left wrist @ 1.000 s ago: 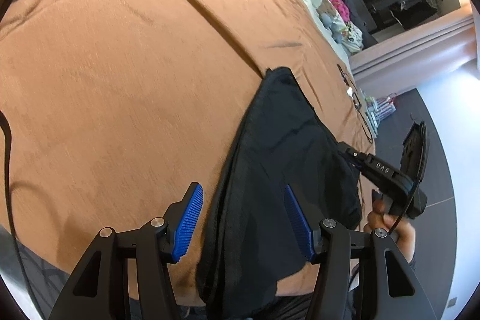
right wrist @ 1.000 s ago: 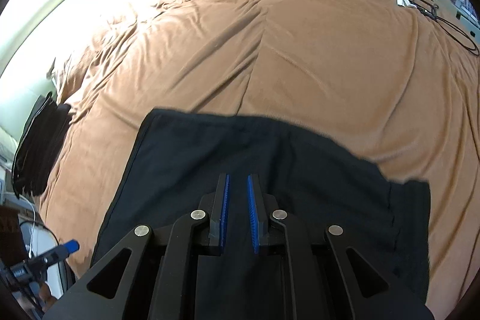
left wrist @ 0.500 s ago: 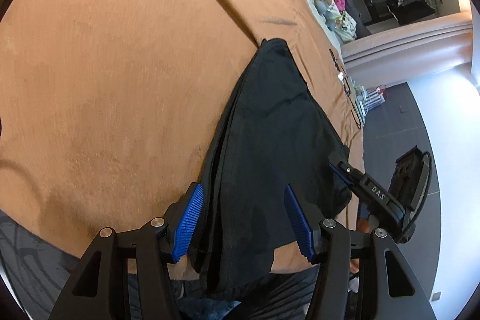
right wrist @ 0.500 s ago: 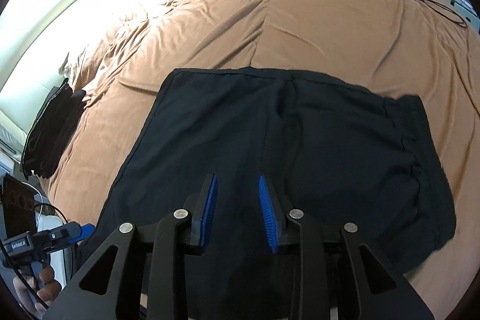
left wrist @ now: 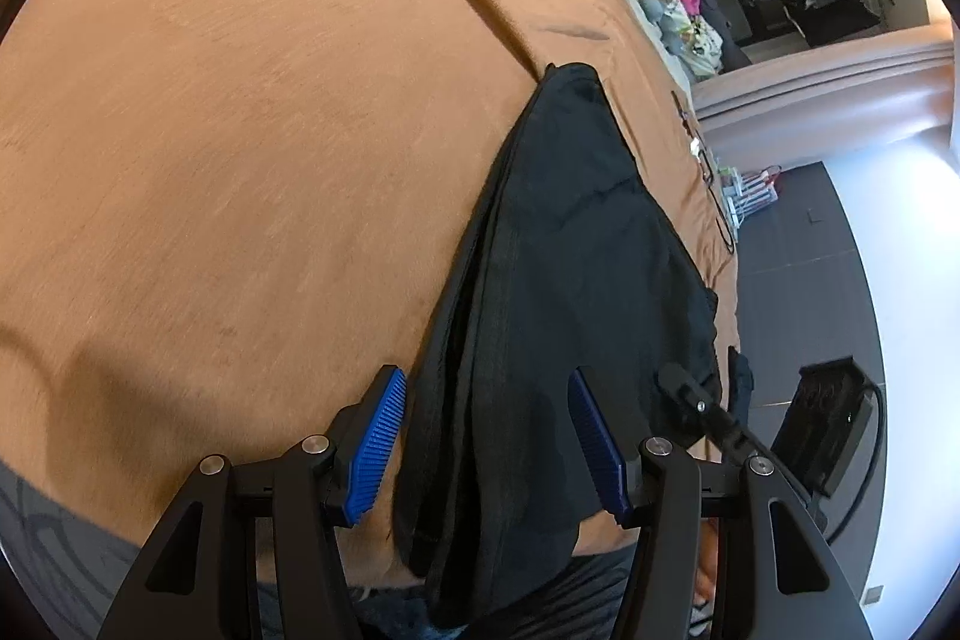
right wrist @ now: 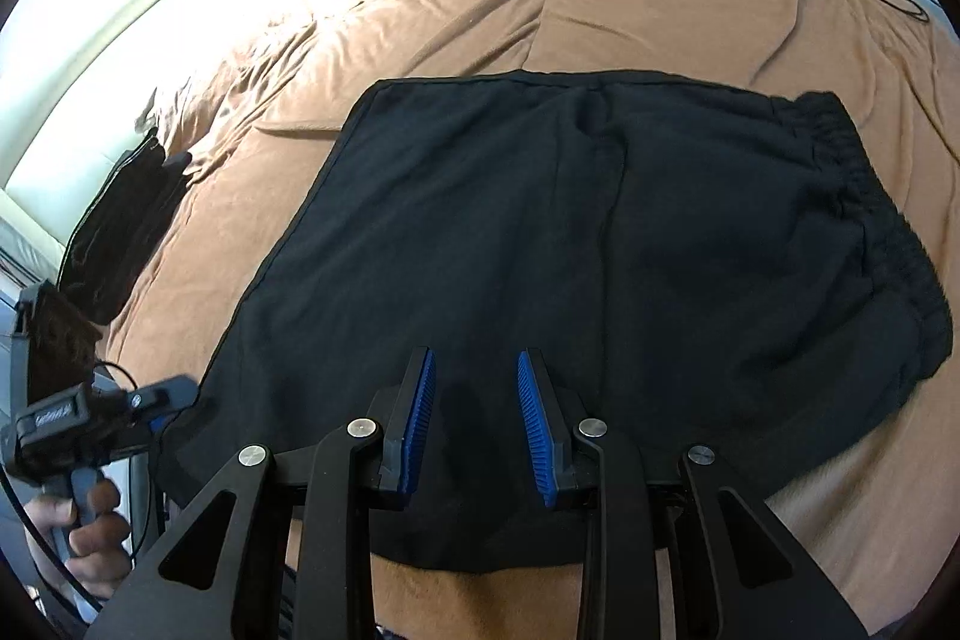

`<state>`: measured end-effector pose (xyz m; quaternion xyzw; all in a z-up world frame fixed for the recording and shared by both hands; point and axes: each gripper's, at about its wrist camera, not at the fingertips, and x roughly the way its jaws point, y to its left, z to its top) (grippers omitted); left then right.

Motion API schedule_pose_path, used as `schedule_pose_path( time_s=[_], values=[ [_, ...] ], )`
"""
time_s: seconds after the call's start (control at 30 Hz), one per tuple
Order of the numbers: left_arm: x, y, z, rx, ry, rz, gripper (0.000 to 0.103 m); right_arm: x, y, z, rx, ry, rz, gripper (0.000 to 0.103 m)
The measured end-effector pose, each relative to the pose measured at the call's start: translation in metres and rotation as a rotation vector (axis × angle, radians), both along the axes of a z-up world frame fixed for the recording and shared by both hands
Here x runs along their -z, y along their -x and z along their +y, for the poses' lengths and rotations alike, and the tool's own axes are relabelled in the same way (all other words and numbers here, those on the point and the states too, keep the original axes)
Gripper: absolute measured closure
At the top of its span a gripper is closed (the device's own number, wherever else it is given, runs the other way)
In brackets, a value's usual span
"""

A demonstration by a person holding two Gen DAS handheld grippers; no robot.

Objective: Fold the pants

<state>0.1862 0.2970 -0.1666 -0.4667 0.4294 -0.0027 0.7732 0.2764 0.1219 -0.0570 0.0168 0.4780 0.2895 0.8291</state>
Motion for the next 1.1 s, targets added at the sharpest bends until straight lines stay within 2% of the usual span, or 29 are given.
schedule_pose_path(
  time_s=[0.17,0.23,0.33,0.4,0.47,0.53,0.57,0.6,0.9,1.1],
  values=[
    [0.0,-0.015,0.003,0.016,-0.033,0.001,0.045,-0.002,0.004,-0.006,0.013,-0.029,0.006,0.077],
    [0.002,-0.018,0.003,0.02,-0.027,0.007,0.049,-0.005,0.005,-0.007,0.017,-0.051,0.001,0.077],
    [0.006,-0.017,0.003,0.031,-0.004,0.01,0.058,-0.004,0.008,-0.008,0.021,-0.057,-0.01,0.077],
    [0.007,-0.013,0.002,0.037,0.005,0.021,0.07,0.0,0.011,-0.008,0.021,-0.059,-0.001,0.079],
    [0.009,-0.009,0.002,0.047,0.029,0.018,0.072,0.005,0.014,-0.009,0.022,-0.061,0.013,0.079],
    [0.009,-0.005,0.001,0.049,0.038,0.017,0.079,0.009,0.019,-0.01,0.026,-0.047,0.021,0.081],
    [0.009,-0.003,0.001,0.049,0.036,0.02,0.088,0.011,0.021,-0.01,0.026,-0.043,0.026,0.083],
    [0.009,-0.002,0.001,0.05,0.041,0.021,0.092,0.013,0.024,-0.01,0.023,-0.039,0.032,0.084],
    [-0.02,0.0,-0.005,0.071,0.058,-0.046,0.095,0.017,0.042,-0.018,0.015,-0.03,0.063,0.084],
    [-0.043,-0.008,-0.014,0.097,0.042,-0.077,0.095,-0.005,0.041,-0.029,0.025,-0.092,0.028,0.084]
  ],
)
